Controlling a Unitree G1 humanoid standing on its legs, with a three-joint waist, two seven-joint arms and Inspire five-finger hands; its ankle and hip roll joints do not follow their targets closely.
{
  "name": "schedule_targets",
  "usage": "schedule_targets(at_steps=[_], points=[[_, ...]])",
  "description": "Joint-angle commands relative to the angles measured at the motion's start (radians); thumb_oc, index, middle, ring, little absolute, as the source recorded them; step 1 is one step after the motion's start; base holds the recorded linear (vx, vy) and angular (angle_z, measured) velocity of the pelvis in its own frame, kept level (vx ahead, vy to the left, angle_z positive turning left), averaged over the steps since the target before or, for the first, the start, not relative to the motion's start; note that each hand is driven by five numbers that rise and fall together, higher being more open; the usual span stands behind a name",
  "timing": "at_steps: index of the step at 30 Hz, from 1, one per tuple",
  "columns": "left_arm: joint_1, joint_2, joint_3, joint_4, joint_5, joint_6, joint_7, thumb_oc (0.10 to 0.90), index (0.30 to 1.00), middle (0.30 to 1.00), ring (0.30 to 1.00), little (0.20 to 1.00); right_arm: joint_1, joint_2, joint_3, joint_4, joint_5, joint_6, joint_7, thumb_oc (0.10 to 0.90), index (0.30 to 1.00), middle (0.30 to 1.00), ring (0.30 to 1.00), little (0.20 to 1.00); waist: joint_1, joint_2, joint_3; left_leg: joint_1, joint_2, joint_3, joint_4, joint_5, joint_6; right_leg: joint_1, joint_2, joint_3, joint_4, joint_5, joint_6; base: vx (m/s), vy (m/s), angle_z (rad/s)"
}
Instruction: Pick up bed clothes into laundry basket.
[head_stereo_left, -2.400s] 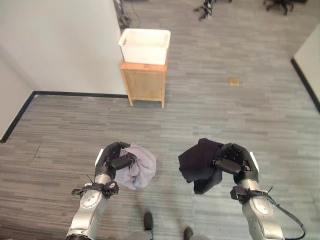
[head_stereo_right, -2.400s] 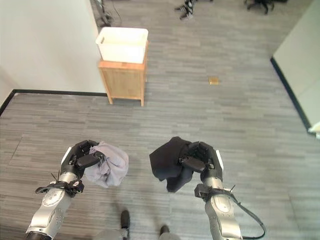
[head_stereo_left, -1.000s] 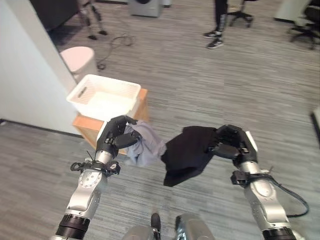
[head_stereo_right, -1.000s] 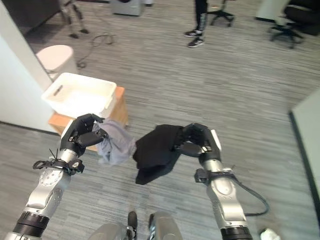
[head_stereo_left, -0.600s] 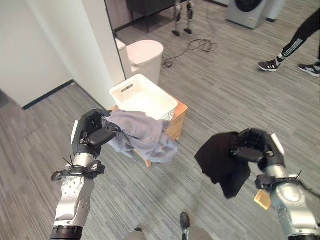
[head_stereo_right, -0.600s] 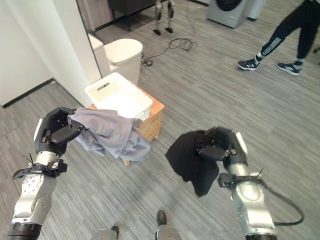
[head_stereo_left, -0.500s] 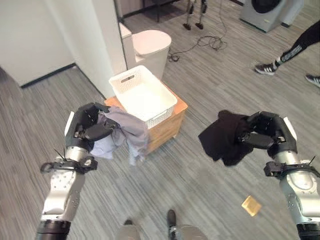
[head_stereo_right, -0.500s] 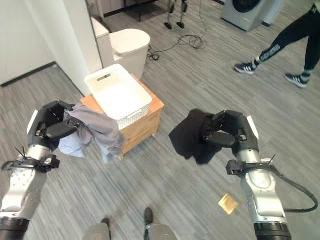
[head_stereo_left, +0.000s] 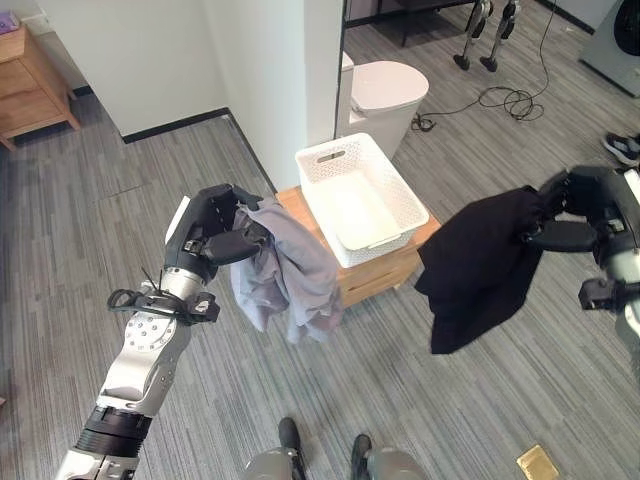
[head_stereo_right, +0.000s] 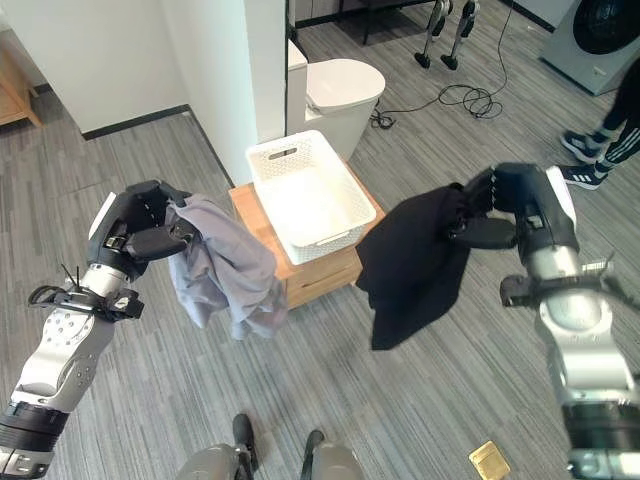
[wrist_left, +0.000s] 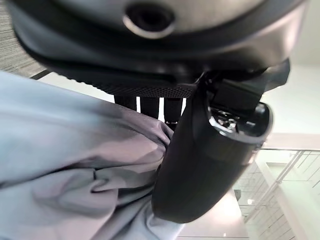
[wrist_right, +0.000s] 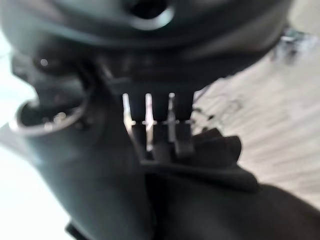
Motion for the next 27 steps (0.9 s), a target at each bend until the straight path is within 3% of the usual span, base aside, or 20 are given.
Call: schedule_targets(at_steps=[1, 3, 5, 6, 7, 10, 14, 15, 20, 24, 27], points=[[-0.167, 0.084, 0.001, -0.115, -0.058, -0.12, -0.022, 0.4, 0.3, 0.3, 0.3, 0.3, -0.211, -0.095, -0.031, 0.035, -0.049, -0.062, -0.045, 0.4, 0.3, 0.3, 0.3, 0.3, 0.044, -0.047, -0.103, -0.005, 0.046, -0.019, 0.047, -0.085, -0.065, 0.073, -0.031, 0.06, -0.207, 0.086, 0.047, 0.26, -0.045, 0.42], [-0.184, 0.083, -0.02, -0.111, -0.065, -0.119, -0.026, 0.4, 0.3, 0.3, 0.3, 0.3, -0.253, -0.131, 0.003, 0.074, -0.059, -0.064, -0.05, 0.4, 0.3, 0.3, 0.3, 0.3, 0.037, -0.041, -0.106, 0.008, 0.048, -0.036, 0.031, -0.085, -0.074, 0.074, -0.037, 0.059, -0.268, 0.092, 0.046, 0.19, -0.05, 0.36], [-0.213, 0.074, -0.086, -0.094, -0.096, -0.117, -0.046, 0.4, 0.3, 0.3, 0.3, 0.3, -0.316, -0.241, 0.069, 0.161, -0.116, -0.039, -0.056, 0.4, 0.3, 0.3, 0.3, 0.3, 0.013, -0.053, -0.11, 0.048, 0.028, -0.104, 0.006, -0.1, -0.081, 0.054, -0.006, 0.181, -0.443, 0.117, 0.052, 0.33, -0.058, 0.68], [-0.213, 0.065, -0.098, -0.092, -0.077, -0.124, -0.035, 0.4, 0.3, 0.3, 0.3, 0.3, -0.361, -0.263, 0.107, 0.188, -0.146, -0.049, -0.083, 0.4, 0.3, 0.3, 0.3, 0.3, 0.01, -0.055, -0.11, 0.058, 0.028, -0.126, 0.001, -0.102, -0.086, 0.047, -0.002, 0.21, -0.471, 0.137, 0.058, 0.23, -0.068, 0.76], [-0.197, 0.083, -0.073, -0.106, -0.111, -0.112, -0.047, 0.4, 0.3, 0.3, 0.3, 0.3, -0.404, -0.313, 0.106, 0.159, -0.167, -0.02, -0.069, 0.4, 0.3, 0.3, 0.3, 0.3, 0.022, -0.067, -0.116, 0.054, 0.019, -0.148, 0.028, -0.114, -0.091, 0.071, -0.011, 0.204, -0.458, 0.128, 0.059, 0.14, -0.096, 1.05], [-0.177, 0.062, -0.076, -0.111, -0.105, -0.119, -0.043, 0.4, 0.3, 0.3, 0.3, 0.3, -0.57, -0.321, 0.223, 0.182, -0.267, -0.055, -0.154, 0.4, 0.3, 0.3, 0.3, 0.3, 0.045, -0.078, -0.133, 0.065, 0.015, -0.161, 0.016, -0.119, -0.092, 0.097, -0.019, 0.188, -0.489, 0.162, 0.056, 0.13, -0.115, 0.82], [-0.148, 0.086, -0.119, -0.09, -0.129, -0.108, -0.064, 0.4, 0.3, 0.3, 0.3, 0.3, -0.933, -0.382, 0.524, 0.28, -0.34, -0.043, -0.168, 0.4, 0.3, 0.3, 0.3, 0.3, 0.07, -0.091, -0.155, 0.069, 0.029, -0.187, -0.02, -0.083, -0.108, 0.14, -0.002, 0.163, -0.54, 0.166, 0.039, 0.12, -0.112, 0.22], [-0.131, 0.085, -0.119, -0.09, -0.147, -0.105, -0.062, 0.4, 0.3, 0.3, 0.3, 0.3, -1.121, -0.377, 0.7, 0.343, -0.365, -0.04, -0.183, 0.4, 0.3, 0.3, 0.3, 0.3, 0.071, -0.091, -0.155, 0.068, 0.036, -0.197, -0.038, -0.068, -0.113, 0.141, 0.004, 0.155, -0.538, 0.161, 0.032, 0.06, -0.094, 0.14], [-0.115, 0.063, -0.138, -0.077, -0.172, -0.099, -0.064, 0.4, 0.3, 0.3, 0.3, 0.3, -1.402, -0.317, 0.96, 0.416, -0.384, -0.028, -0.182, 0.4, 0.3, 0.3, 0.3, 0.3, 0.073, -0.075, -0.148, 0.064, 0.046, -0.218, -0.083, -0.04, -0.123, 0.14, 0.017, 0.138, -0.546, 0.147, 0.021, 0.02, -0.047, 0.16], [-0.102, 0.041, -0.151, -0.072, -0.186, -0.094, -0.065, 0.4, 0.3, 0.3, 0.3, 0.3, -1.501, -0.264, 1.057, 0.505, -0.388, -0.014, -0.177, 0.4, 0.3, 0.3, 0.3, 0.3, 0.078, -0.067, -0.135, 0.05, 0.05, -0.229, -0.1, -0.021, -0.131, 0.134, 0.025, 0.122, -0.556, 0.149, 0.012, 0.01, -0.044, 0.1], [-0.069, 0.041, -0.154, -0.067, -0.218, -0.08, -0.07, 0.4, 0.3, 0.3, 0.3, 0.3, -1.494, -0.212, 1.025, 0.642, -0.32, -0.001, -0.178, 0.4, 0.3, 0.3, 0.3, 0.3, 0.089, -0.061, -0.123, 0.039, 0.051, -0.234, -0.108, -0.01, -0.135, 0.132, 0.03, 0.117, -0.574, 0.155, 0.008, 0.01, -0.035, 0.12]])
